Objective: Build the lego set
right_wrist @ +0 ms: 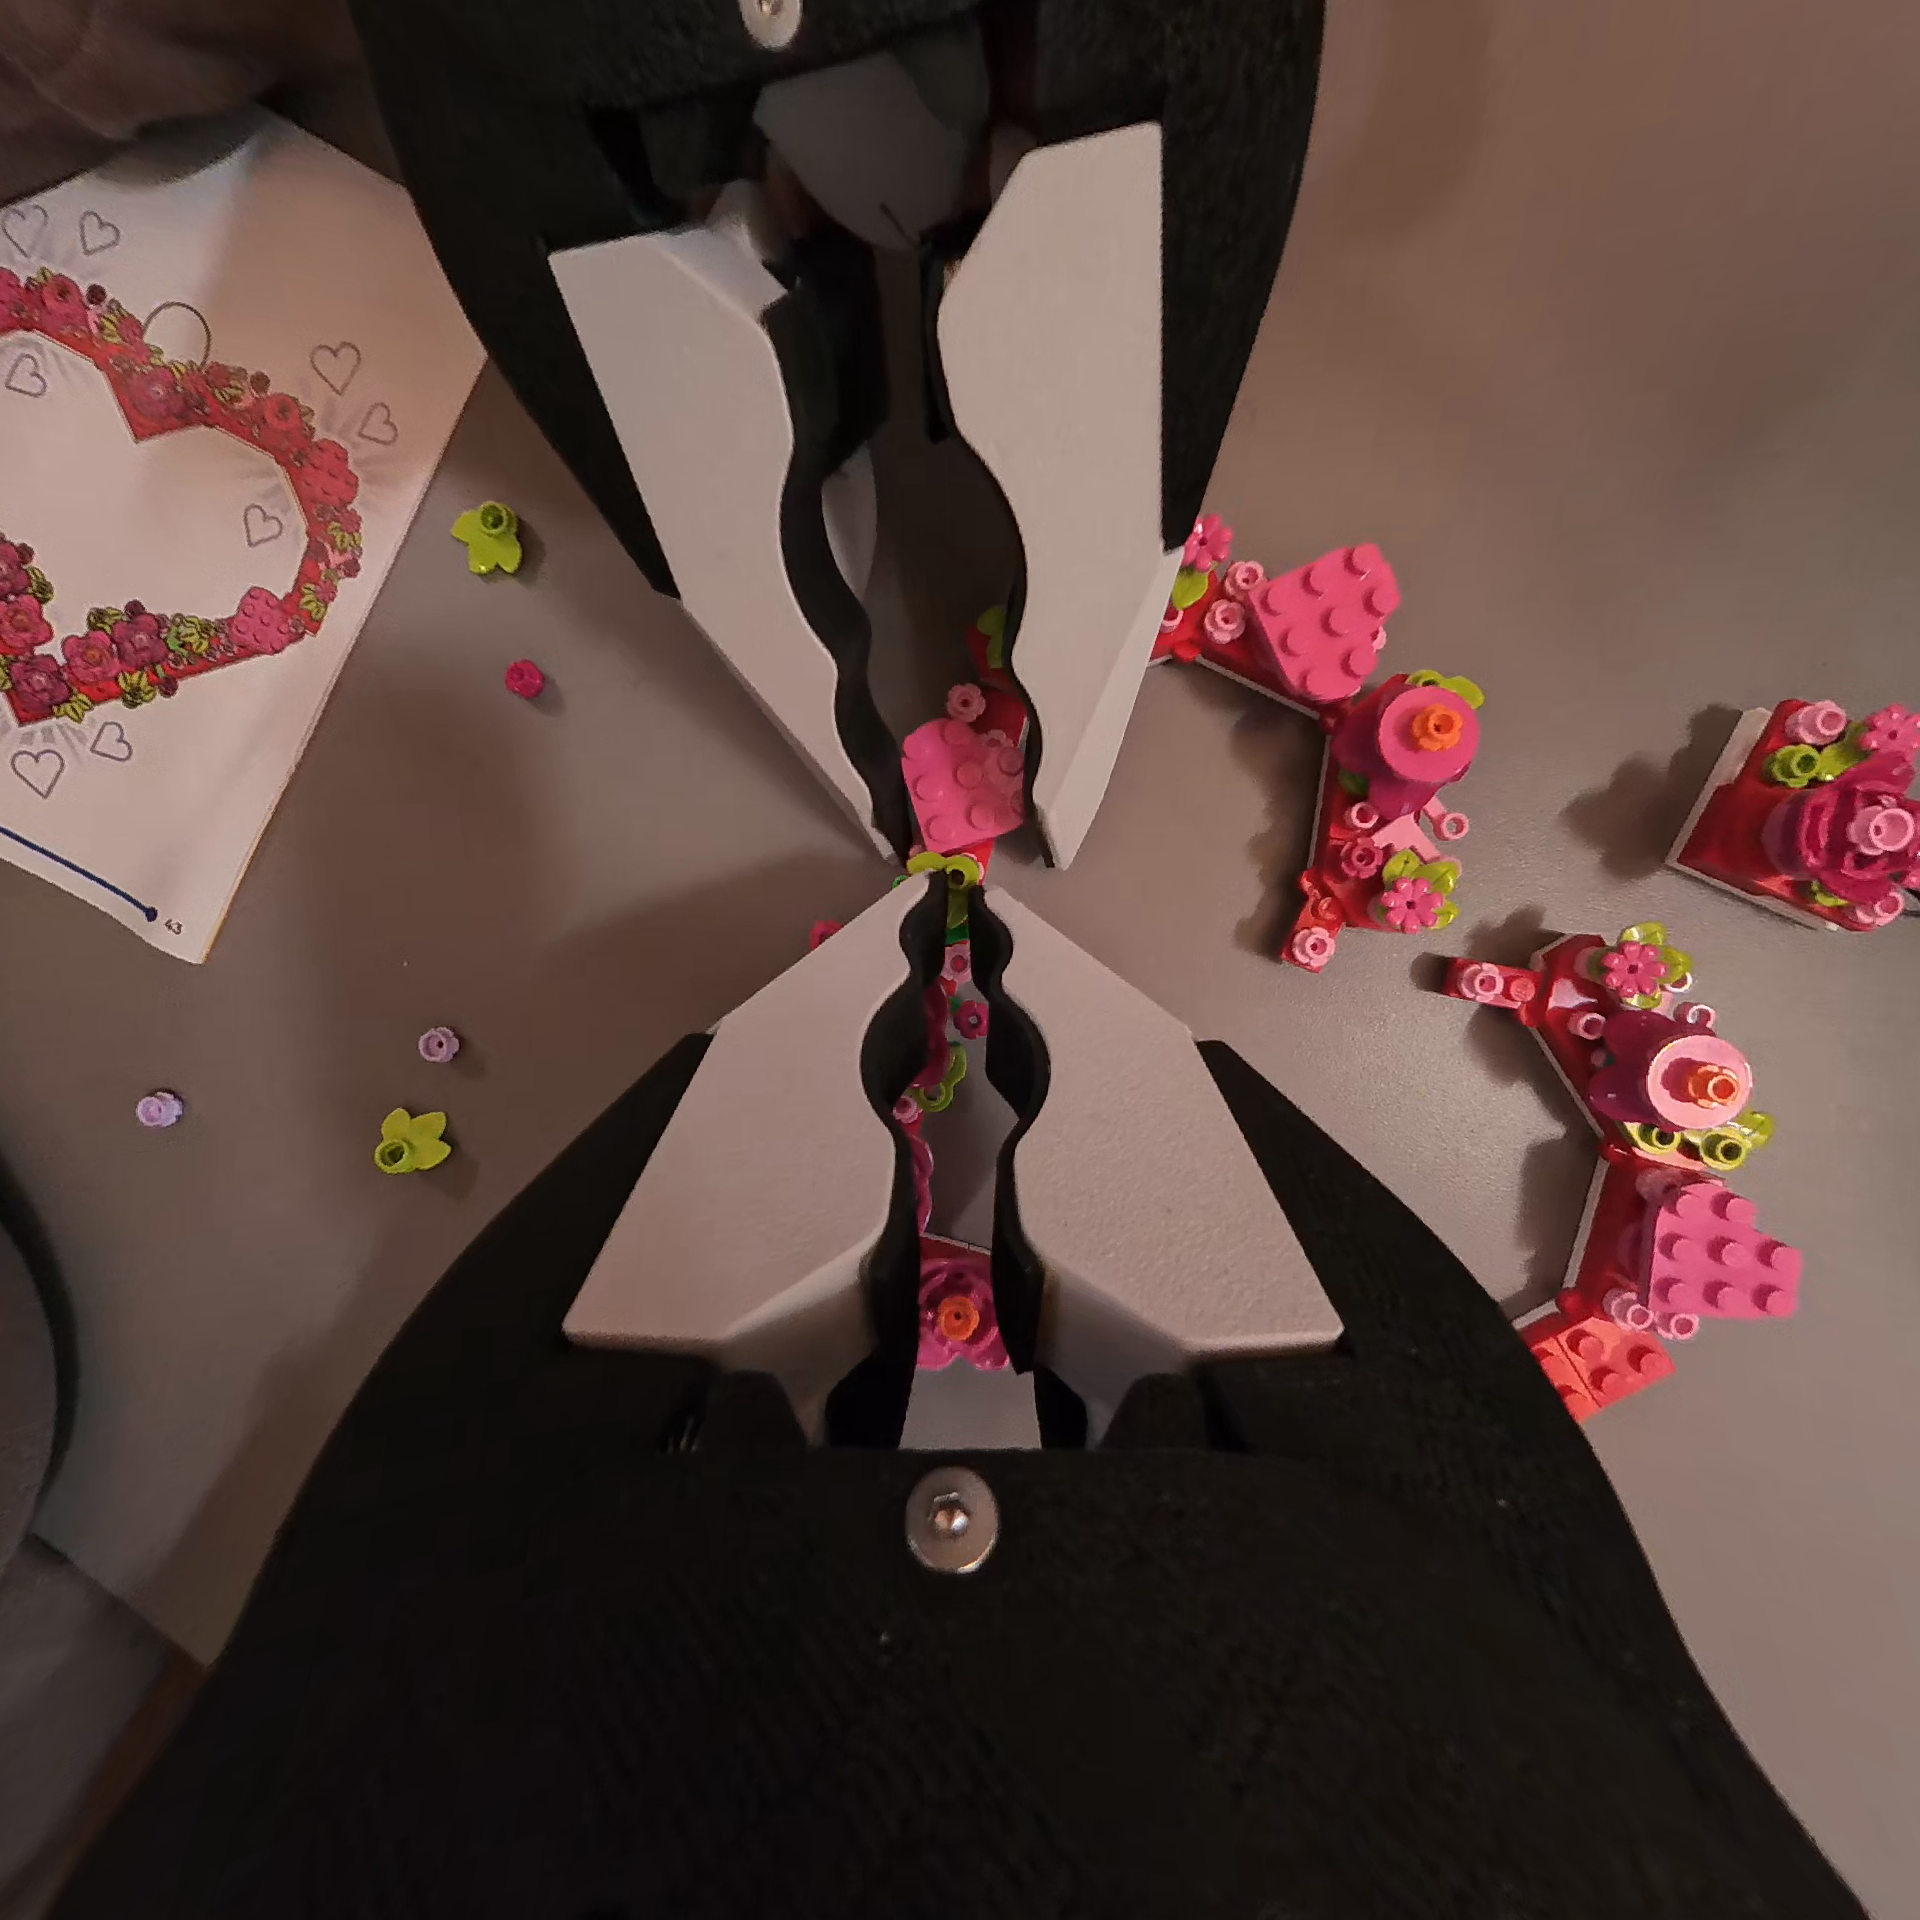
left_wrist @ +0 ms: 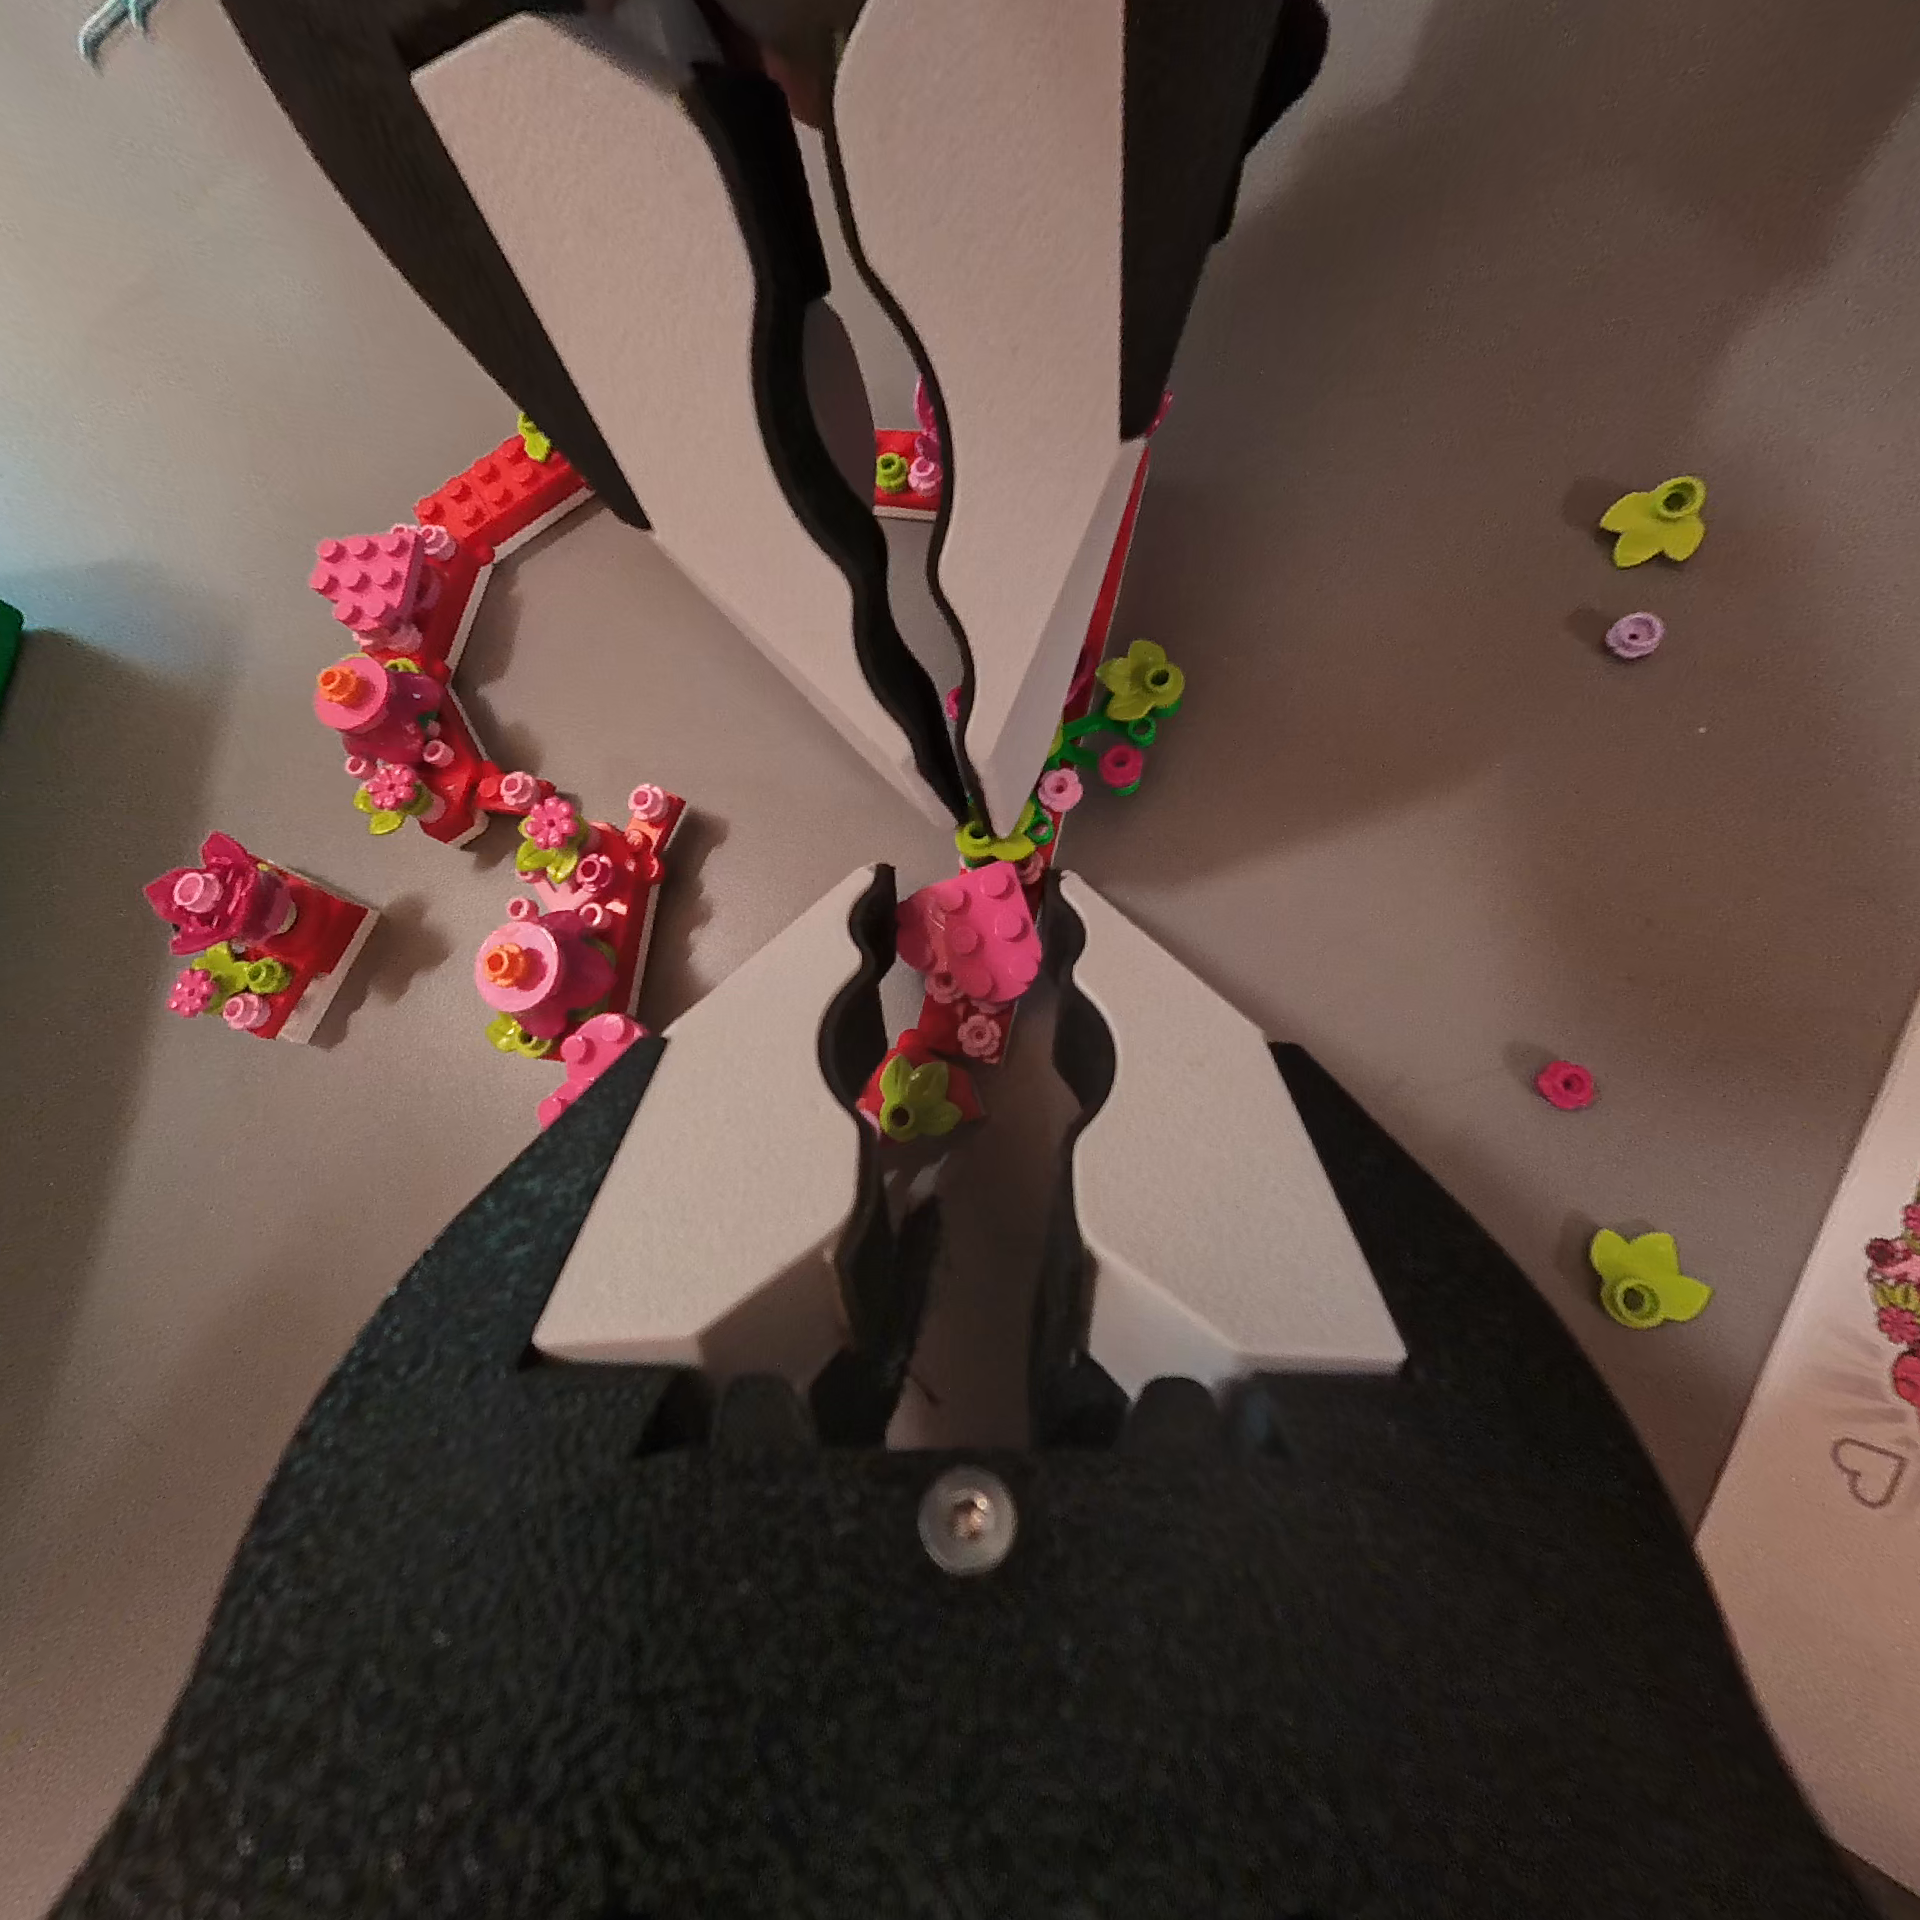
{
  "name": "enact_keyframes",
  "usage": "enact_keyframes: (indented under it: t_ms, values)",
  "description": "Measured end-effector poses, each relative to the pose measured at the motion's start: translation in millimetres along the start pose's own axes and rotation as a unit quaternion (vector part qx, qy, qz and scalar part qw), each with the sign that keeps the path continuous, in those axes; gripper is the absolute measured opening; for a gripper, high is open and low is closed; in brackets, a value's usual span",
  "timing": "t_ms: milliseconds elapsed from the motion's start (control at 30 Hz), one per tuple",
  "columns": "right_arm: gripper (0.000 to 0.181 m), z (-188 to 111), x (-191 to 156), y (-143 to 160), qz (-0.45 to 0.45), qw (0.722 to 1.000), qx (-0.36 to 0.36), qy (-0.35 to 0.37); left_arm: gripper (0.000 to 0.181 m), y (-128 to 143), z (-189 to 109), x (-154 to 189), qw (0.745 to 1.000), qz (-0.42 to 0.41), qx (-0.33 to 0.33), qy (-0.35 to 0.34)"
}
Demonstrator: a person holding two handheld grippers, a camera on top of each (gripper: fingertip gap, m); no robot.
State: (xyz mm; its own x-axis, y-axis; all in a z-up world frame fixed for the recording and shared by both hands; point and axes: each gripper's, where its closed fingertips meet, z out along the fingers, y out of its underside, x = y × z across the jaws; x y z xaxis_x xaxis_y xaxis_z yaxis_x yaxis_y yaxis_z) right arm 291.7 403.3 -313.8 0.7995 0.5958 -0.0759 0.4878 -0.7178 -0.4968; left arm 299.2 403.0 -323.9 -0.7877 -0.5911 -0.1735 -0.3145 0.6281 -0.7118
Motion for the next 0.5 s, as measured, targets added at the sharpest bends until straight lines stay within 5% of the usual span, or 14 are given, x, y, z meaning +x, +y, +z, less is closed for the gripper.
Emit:
enact_keyframes:
  t_ms: [33,500]
  values:
    - [0.002,0.1,0.0,0.0,0.001,1.0,-0.004,-0.001,0.026,0.0,0.0,0.0,1.0,0.0,0.0,0.0]
    - [0.001,-0.4,0.3,-0.9,0.013,1.0,-0.015,0.005,0.026,0.0,0.0,0.0,1.0,-0.001,0.001,-0.001]
